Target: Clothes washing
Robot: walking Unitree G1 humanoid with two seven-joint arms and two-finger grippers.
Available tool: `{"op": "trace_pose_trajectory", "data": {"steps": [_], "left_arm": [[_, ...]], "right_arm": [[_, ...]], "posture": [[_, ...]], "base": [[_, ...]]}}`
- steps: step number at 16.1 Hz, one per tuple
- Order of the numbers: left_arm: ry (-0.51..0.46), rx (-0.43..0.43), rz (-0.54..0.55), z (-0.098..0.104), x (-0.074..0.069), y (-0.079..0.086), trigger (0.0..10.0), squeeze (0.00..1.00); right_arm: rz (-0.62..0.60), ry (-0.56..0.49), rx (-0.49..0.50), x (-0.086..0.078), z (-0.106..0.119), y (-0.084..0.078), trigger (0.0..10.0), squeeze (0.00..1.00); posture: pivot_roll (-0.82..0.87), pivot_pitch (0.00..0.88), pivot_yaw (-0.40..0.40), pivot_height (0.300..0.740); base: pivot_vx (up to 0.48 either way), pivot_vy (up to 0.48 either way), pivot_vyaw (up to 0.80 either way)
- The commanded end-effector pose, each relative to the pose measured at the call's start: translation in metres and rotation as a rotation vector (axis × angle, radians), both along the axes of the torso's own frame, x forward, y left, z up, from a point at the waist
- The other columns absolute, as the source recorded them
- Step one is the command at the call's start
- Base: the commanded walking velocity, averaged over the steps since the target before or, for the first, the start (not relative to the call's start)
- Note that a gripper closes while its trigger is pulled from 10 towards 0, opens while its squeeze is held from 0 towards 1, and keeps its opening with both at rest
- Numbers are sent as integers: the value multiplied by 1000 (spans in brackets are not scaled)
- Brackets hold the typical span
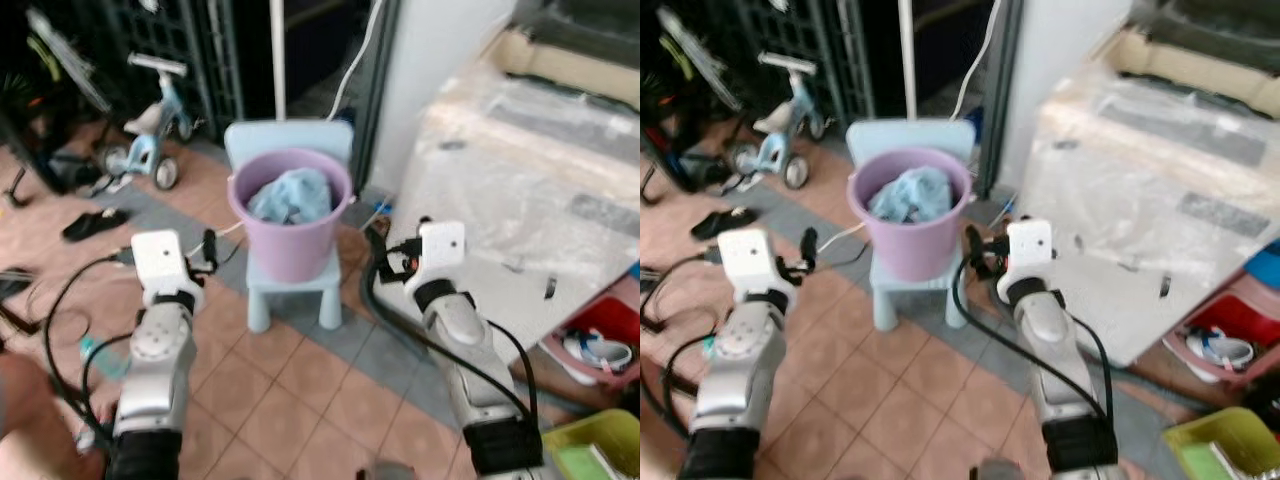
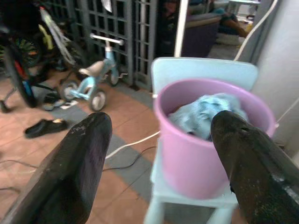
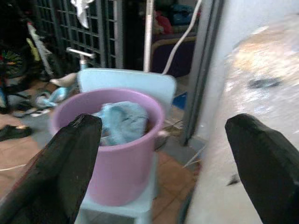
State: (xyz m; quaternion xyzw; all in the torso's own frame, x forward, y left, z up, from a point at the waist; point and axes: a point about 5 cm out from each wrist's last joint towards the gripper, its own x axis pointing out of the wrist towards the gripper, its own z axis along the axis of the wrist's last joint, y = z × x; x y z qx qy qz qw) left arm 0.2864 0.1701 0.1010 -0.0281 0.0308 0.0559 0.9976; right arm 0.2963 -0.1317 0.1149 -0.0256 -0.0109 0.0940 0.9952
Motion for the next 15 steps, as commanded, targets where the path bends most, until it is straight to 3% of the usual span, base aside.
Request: {"op": "trace_pose_trajectory", "data": {"steps": [1, 6, 10, 15], "left_arm": [[-2, -8, -15, 1, 1, -5, 10000, 0], [10, -15, -3, -1, 1, -4, 10000, 0], [4, -10, -20, 3, 4, -7, 10000, 0], [-1, -3, -16, 8, 5, -3, 10000, 0]], "right_arm": [[14, 9, -11, 1, 3, -2, 10000, 0], [65, 12, 0, -1, 2, -2, 10000, 0], [0, 20, 2, 3, 4, -10, 10000, 0], [4, 45, -19, -1, 0, -6, 10000, 0]], "posture": [[-66, 0, 15, 740], [-66, 0, 13, 740], [-68, 0, 18, 740], [-67, 0, 24, 740]], "base": [[435, 0, 0], [410, 163, 0], [376, 297, 202], [366, 311, 0]]}}
